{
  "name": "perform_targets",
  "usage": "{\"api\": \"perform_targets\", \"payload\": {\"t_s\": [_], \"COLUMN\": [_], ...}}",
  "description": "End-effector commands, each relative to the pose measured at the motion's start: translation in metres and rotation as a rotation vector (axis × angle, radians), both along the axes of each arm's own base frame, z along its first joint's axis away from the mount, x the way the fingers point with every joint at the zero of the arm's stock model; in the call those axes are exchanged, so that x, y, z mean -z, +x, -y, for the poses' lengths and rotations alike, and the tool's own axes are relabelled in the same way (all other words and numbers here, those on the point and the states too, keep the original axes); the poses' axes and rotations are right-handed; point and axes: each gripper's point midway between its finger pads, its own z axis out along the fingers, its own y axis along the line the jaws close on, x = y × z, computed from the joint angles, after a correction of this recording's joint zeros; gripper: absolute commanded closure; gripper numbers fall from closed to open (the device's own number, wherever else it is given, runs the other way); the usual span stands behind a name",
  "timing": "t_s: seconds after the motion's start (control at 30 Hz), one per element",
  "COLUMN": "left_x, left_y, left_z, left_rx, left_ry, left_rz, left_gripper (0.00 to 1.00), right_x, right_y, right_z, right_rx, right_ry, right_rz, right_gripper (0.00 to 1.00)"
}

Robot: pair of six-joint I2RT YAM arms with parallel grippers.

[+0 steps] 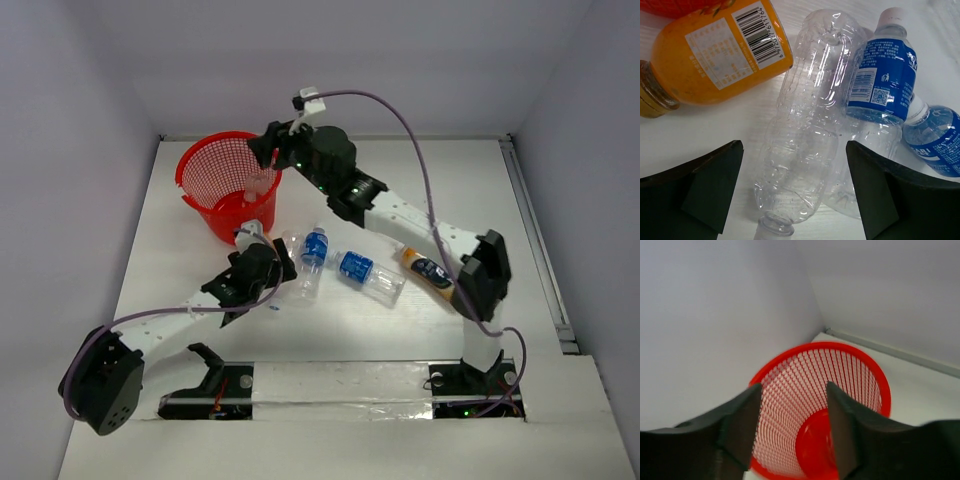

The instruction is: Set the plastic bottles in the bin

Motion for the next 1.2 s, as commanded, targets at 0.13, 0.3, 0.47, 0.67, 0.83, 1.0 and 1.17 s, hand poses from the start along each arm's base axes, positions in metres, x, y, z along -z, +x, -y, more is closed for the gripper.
{"api": "perform_targets", "payload": {"t_s": [0.13, 0.3, 0.47, 0.67, 0.83, 1.0, 1.17], "left_x": [-0.021, -0.015, -0.002, 0.012, 0.018, 0.002, -0.038], "left_y": [0.025, 0.032, 0.034, 0.033, 0.03, 0.024, 0.018], "left_z": [0.009, 0.015, 0.018, 0.018, 0.02, 0.018, 0.021], "left_rx": [-0.007, 0.021, 0.037, 0.045, 0.067, 0.068, 0.088], "left_ry": [0.029, 0.068, 0.093, 0.124, 0.118, 0.078, -0.01], "left_rz": [0.067, 0.048, 0.016, -0.013, -0.03, 0.006, 0.081], "left_gripper": [0.18, 0.18, 0.18, 0.18, 0.25, 0.37, 0.47], "right_x": [0.014, 0.058, 0.099, 0.143, 0.183, 0.224, 0.256], "right_y": [-0.058, -0.086, -0.107, -0.132, -0.155, -0.158, -0.158], "right_z": [0.064, 0.098, 0.135, 0.16, 0.177, 0.206, 0.218], "right_rx": [-0.019, -0.004, 0.049, 0.051, 0.026, 0.121, 0.134], "right_ry": [0.034, 0.004, -0.059, -0.144, -0.27, -0.427, -0.541], "right_rz": [-0.044, -0.141, -0.227, -0.332, -0.435, -0.514, -0.586], "right_gripper": [0.36, 0.26, 0.17, 0.16, 0.14, 0.08, 0.08]}}
